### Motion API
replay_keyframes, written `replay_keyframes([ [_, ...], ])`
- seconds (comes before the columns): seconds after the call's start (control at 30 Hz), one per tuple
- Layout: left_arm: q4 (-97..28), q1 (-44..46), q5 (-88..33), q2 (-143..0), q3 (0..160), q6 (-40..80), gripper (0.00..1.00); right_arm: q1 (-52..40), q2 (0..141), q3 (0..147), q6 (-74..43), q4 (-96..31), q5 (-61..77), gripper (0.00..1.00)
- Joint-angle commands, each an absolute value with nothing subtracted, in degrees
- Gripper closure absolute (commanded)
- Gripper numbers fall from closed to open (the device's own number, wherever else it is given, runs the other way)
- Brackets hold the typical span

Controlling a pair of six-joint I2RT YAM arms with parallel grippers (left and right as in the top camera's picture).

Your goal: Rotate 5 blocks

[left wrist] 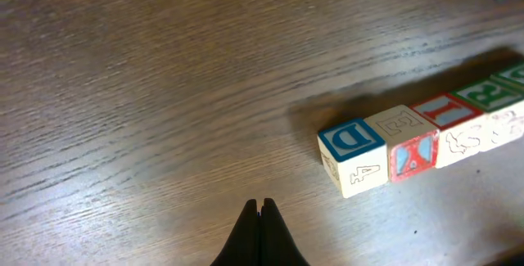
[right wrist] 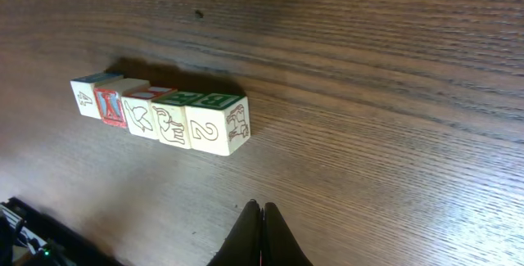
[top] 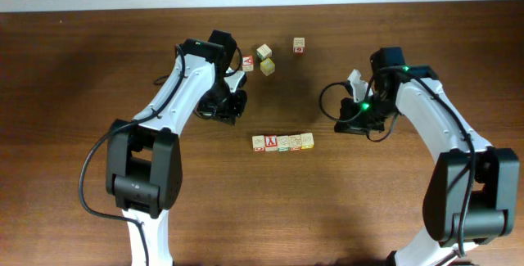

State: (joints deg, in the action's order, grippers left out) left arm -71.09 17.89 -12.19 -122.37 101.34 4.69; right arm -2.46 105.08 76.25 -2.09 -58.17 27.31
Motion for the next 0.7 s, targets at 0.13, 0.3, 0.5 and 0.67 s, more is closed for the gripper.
replay_keyframes([
  [0.13, -70.96, 17.85, -10.57, -122.89, 99.31, 8.38, 1.00, -2.72, 106.59, 75.94, -2.90, -57.56, 27.22, 0.96],
  [0.3, -70.46, 17.85, -6.70, -122.89, 97.73, 10.87, 1.00, -2.74, 108.53, 75.94, -2.87, -56.93, 27.90, 0.96],
  [0.5, -71.42, 18.20, -8.38, -122.89, 96.36, 10.63, 1.00, -3.40, 109.45, 75.94, -2.85, -56.23, 27.88, 0.96],
  [0.67, -69.41, 18.63, -13.82, -122.89, 93.69, 10.63, 1.00, -5.45, 109.45, 75.94, -2.85, -55.59, 27.59, 0.96],
])
